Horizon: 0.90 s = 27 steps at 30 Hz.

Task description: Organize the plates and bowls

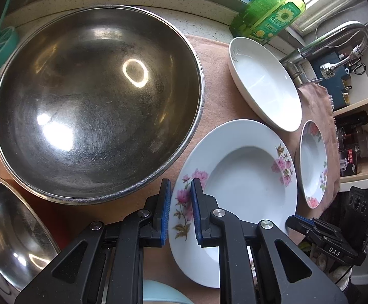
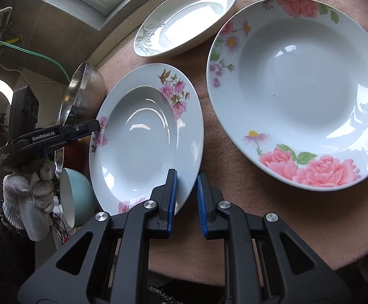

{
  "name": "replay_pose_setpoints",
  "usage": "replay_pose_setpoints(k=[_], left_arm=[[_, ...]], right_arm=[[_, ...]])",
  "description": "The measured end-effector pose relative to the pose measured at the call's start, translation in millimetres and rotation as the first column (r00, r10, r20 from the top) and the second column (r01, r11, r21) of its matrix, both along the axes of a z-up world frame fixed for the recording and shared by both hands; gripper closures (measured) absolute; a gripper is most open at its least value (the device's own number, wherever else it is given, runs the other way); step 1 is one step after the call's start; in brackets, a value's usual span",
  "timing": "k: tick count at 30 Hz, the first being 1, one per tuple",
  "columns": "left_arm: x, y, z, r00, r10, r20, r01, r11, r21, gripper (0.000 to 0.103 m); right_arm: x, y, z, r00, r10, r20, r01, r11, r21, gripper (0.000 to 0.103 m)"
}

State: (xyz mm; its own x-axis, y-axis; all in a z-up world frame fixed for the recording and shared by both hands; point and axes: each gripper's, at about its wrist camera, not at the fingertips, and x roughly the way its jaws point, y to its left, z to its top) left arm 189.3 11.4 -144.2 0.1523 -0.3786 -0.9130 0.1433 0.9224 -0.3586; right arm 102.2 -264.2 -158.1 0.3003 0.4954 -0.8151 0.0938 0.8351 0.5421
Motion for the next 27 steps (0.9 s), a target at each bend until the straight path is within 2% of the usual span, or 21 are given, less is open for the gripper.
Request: replay_pose_setpoints(k=[27], left_arm=[[-14.1,-10.2,0.5,0.998,-0.071,0.003,0.070,0.996,0.049,0.086]], right_arm=[[-1.2,3.2,1.2,0.999,0.039,-0.016,-0.040,0.999,-0.037,0.087]])
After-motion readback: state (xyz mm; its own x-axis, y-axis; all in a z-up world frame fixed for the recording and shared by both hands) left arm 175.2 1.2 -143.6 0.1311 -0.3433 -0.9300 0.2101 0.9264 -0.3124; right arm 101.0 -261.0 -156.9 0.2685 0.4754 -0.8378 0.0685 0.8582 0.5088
